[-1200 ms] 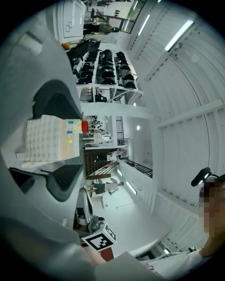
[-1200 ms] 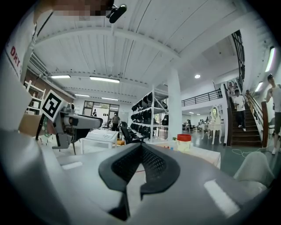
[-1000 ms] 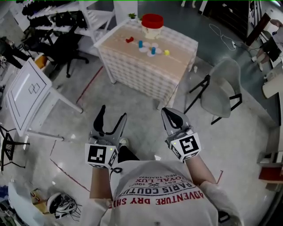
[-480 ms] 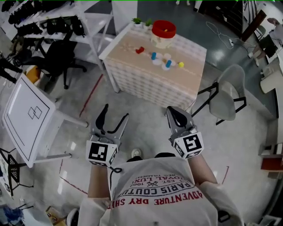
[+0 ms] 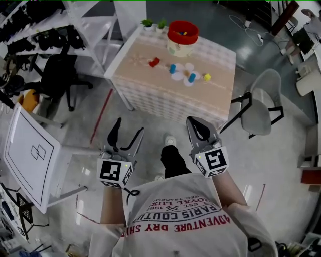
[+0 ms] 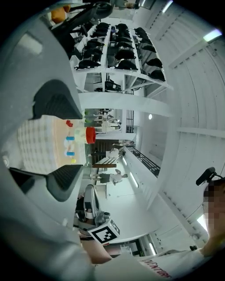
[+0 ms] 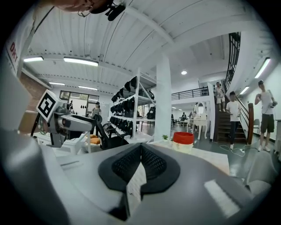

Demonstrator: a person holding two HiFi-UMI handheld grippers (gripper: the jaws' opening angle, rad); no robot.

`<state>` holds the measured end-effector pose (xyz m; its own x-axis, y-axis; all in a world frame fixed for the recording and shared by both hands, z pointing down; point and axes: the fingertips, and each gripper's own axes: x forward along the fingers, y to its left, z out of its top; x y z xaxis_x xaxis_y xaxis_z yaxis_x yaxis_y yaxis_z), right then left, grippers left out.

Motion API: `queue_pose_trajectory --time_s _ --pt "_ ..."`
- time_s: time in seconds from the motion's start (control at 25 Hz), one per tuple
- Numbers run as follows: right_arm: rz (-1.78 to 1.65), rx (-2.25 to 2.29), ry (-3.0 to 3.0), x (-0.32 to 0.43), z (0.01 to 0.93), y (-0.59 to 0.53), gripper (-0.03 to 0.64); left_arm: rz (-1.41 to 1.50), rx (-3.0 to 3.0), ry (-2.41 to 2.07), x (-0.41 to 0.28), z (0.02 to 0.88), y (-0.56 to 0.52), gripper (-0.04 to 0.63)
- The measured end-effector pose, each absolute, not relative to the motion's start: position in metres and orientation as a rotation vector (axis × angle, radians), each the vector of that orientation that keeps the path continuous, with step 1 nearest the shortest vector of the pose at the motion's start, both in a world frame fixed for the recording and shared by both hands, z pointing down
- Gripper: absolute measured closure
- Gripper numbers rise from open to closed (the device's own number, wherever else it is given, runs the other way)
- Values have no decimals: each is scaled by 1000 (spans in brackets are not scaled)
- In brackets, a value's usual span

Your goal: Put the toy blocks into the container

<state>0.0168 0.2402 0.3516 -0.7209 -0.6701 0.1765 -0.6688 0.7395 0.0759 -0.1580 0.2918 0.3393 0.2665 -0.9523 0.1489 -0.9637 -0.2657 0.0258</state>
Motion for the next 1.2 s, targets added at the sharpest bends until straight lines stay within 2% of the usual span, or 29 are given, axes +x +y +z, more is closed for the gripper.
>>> queue_pose_trajectory --time_s 0.4,0.64,1.12,1.2 --pt "0 1111 -2751 7 350 60 615 241 2472 -1751 -155 343 110 273" --pt "43 1107 -2738 4 370 -36 615 346 2441 -1683 -156 386 2 273" --pt "227 1124 -2635 -15 427 -110 615 618 2340 -1276 -157 506 -99 255" --pt "261 1149 -2603 -21 440 -114 615 681 2326 -1223 -164 525 -109 232"
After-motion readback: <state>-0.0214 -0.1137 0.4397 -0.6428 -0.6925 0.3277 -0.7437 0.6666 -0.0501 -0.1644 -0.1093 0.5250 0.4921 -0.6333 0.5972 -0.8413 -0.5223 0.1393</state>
